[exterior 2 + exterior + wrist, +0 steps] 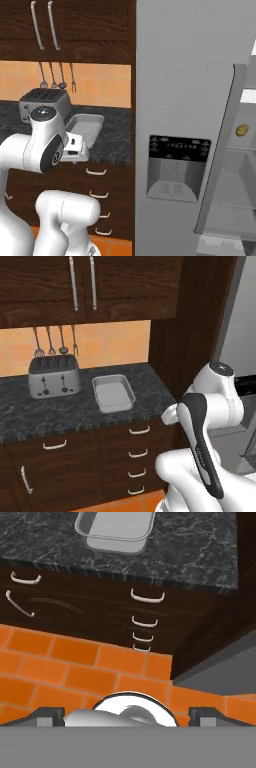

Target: Place one potato and one chicken drumstick in each tupperware on the nearby counter, to pack two identical lunches.

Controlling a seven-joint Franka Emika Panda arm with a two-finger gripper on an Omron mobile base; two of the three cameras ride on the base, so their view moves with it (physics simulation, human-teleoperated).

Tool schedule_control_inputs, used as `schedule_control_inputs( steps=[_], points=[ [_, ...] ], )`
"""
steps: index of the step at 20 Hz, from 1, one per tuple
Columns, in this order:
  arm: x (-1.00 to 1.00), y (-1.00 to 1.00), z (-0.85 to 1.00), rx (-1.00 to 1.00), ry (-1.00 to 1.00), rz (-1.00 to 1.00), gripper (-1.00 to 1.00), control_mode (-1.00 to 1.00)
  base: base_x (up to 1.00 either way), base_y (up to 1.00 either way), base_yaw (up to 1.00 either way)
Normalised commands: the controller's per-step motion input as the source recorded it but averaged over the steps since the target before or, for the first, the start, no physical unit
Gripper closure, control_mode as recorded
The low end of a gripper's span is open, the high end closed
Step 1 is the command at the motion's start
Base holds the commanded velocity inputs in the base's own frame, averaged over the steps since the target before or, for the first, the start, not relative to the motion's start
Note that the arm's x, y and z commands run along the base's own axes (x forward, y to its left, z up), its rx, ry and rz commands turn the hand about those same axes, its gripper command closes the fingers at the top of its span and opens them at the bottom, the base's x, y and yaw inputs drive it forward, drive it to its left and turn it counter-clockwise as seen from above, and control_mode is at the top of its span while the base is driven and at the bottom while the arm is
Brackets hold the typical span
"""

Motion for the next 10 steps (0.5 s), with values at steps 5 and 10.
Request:
schedule_control_inputs(
  steps=[5, 10],
  points=[
    [0.00, 0.00, 0.00, 0.00, 0.00, 0.00, -1.00, 1.00, 0.00, -1.00, 0.03],
    [0.00, 0.00, 0.00, 0.00, 0.00, 0.00, -1.00, 1.00, 0.00, -0.95, 0.05]
  ],
)
